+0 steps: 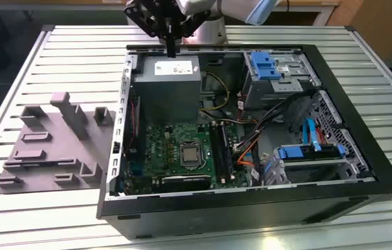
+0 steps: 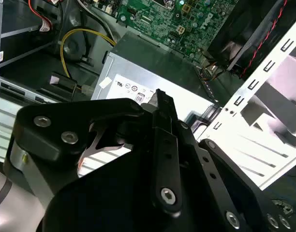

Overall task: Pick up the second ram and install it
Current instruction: 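Reach for the second ram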

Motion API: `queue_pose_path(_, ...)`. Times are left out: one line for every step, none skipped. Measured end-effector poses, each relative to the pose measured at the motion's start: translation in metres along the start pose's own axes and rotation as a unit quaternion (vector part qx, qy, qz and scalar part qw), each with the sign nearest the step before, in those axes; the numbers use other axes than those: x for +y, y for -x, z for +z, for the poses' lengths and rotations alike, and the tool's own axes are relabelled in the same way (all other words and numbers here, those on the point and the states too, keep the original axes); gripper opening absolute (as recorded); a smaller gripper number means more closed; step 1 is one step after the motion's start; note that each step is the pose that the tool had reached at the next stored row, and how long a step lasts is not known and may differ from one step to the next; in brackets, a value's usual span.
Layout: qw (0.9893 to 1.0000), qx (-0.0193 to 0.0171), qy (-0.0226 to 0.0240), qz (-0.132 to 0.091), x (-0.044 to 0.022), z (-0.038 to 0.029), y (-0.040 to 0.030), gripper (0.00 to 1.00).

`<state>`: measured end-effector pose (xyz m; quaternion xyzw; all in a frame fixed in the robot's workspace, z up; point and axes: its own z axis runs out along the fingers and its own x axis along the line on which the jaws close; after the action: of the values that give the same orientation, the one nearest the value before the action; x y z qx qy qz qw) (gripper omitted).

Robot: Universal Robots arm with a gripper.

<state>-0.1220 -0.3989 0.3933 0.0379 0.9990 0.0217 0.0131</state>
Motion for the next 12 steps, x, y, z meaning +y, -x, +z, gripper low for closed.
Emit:
queue_pose_path(1.0, 0.0, 0.0, 0.0, 0.0, 0.0, 0.0, 0.11)
queue_pose_path(1.0, 0.0, 0.0, 0.0, 0.0, 0.0, 0.0, 0.11)
queue_pose_path(1.0, 0.0, 0.0, 0.0, 0.0, 0.0, 0.0, 0.11)
queue_pose_path(1.0, 0.0, 0.0, 0.0, 0.0, 0.0, 0.0, 0.11)
queue_pose_path(1.0, 0.0, 0.0, 0.0, 0.0, 0.0, -0.0001, 0.11)
queue_pose_path(1.0, 0.0, -0.0001, 0.0, 0.0, -0.0001, -0.0004, 0.11)
queue_pose_path(1.0, 0.0, -0.0001, 0.0, 0.0, -0.0001, -0.0008, 0.11)
queue_pose_path(1.0, 0.0, 0.0, 0.0, -0.0001, -0.0001, -0.0012, 0.11)
queue_pose_path(1.0, 0.0, 0.0, 0.0, -0.0001, -0.0001, -0.0015, 0.11)
queue_pose_path(1.0, 0.0, 0.0, 0.0, -0.0001, 0.0, -0.0019, 0.11)
queue_pose_path(1.0, 0.0, 0.0, 0.0, -0.0002, -0.0001, -0.0024, 0.11)
queue_pose_path(1.0, 0.0, 0.0, 0.0, -0.0002, -0.0001, -0.0029, 0.11)
